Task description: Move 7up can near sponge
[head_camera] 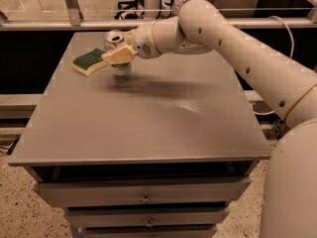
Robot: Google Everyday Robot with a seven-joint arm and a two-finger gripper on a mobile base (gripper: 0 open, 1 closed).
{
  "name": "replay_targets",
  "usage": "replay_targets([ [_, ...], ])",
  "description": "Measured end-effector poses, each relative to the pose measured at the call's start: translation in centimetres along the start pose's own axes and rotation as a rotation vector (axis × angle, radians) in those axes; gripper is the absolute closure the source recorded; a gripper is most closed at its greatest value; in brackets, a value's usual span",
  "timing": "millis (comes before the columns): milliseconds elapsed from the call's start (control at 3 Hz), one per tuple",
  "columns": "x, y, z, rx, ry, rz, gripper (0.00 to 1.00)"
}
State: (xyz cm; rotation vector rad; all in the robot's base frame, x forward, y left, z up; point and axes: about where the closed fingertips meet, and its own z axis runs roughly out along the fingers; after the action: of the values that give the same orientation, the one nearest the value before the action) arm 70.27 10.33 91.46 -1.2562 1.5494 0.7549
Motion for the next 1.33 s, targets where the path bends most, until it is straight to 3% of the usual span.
replay_targets([
  [333, 0.6, -1.5, 2.6, 0.025, -0.006, 0.035, 1.00],
  [667, 0.3, -2.5, 4.8, 0.037, -0.037, 0.086, 0.77],
  [1333, -0.1, -2.9, 6.2, 0.044, -0.085, 0.149, 0.30],
])
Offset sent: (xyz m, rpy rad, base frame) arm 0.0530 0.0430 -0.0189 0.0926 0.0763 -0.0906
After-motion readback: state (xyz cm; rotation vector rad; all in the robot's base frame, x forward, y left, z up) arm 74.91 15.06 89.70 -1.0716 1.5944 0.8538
